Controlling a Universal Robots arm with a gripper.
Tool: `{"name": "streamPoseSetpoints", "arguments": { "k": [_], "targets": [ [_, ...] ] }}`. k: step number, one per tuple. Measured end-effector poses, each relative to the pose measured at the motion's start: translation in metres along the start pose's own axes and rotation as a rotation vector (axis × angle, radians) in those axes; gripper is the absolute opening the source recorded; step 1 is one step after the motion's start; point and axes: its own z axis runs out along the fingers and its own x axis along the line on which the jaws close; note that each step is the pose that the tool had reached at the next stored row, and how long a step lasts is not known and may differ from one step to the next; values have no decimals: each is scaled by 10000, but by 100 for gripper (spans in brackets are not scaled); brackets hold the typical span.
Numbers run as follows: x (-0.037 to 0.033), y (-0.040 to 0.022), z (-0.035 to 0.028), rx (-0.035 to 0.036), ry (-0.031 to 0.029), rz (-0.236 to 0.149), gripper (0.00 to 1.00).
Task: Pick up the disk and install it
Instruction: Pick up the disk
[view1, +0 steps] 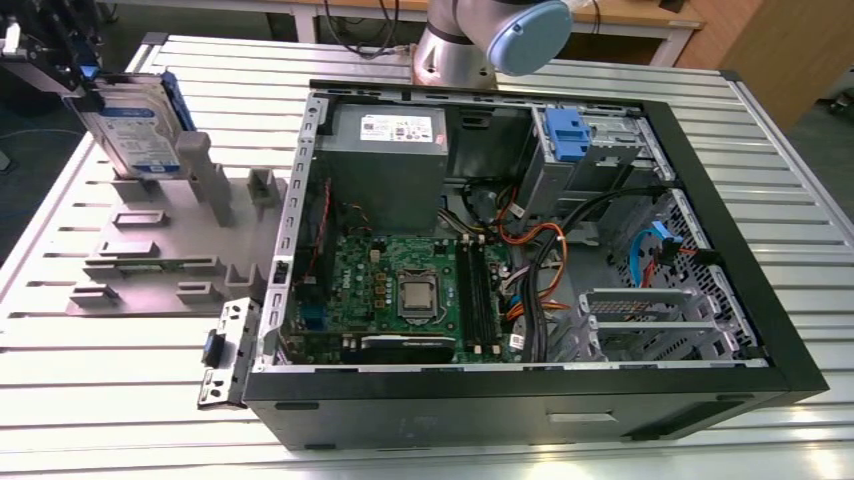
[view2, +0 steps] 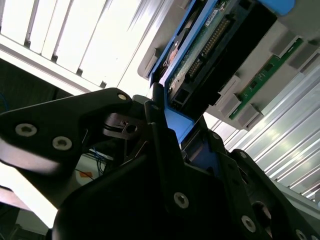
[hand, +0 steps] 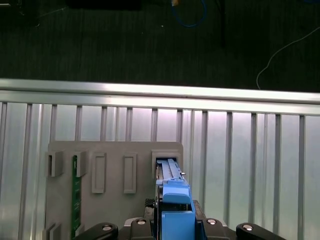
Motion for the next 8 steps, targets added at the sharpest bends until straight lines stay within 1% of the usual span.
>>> {"name": "streamPoseSetpoints", "arguments": {
  "k": [8],
  "targets": [
    [-2,2,-85,0,1,7,36]
  ]
}}
